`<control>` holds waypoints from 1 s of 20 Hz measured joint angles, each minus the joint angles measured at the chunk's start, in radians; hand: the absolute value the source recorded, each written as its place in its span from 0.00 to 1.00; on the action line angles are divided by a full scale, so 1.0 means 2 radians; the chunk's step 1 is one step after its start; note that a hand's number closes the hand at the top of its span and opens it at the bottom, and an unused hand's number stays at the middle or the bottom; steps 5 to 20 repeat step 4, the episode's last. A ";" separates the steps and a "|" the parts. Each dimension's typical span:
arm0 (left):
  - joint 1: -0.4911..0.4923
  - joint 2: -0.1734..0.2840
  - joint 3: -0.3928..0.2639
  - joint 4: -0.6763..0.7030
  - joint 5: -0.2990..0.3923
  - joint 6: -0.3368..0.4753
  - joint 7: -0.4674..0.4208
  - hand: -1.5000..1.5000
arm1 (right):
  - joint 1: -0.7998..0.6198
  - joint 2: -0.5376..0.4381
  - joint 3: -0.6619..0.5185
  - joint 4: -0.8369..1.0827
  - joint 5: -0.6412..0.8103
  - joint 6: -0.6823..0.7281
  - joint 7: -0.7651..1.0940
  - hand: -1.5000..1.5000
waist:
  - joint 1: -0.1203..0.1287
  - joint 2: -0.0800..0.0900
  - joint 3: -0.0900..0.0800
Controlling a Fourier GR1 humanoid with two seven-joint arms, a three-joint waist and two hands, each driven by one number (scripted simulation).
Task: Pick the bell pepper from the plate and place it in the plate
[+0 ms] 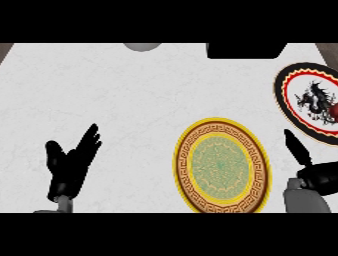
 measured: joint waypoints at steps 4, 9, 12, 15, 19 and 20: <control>-0.005 -0.001 0.007 0.016 0.000 -0.009 -0.014 0.50 | 0.020 0.001 0.036 -0.010 0.048 -0.007 0.062 0.00 | 0.000 0.000 0.000; -0.005 -0.001 0.007 0.016 0.000 -0.009 -0.014 0.50 | 0.020 0.001 0.036 -0.010 0.048 -0.007 0.062 0.00 | 0.000 0.000 0.000; -0.005 -0.001 0.007 0.016 0.000 -0.009 -0.014 0.50 | 0.020 0.001 0.036 -0.010 0.048 -0.007 0.062 0.00 | 0.000 0.000 0.000; -0.005 -0.001 0.007 0.016 0.000 -0.009 -0.014 0.50 | 0.020 0.001 0.036 -0.010 0.048 -0.007 0.062 0.00 | 0.000 0.000 0.000; -0.005 -0.001 0.007 0.016 0.000 -0.009 -0.014 0.50 | 0.020 0.001 0.036 -0.010 0.048 -0.007 0.062 0.00 | 0.000 0.000 0.000; -0.005 -0.001 0.007 0.016 0.000 -0.009 -0.014 0.50 | 0.020 0.001 0.036 -0.010 0.048 -0.007 0.062 0.00 | 0.000 0.000 0.000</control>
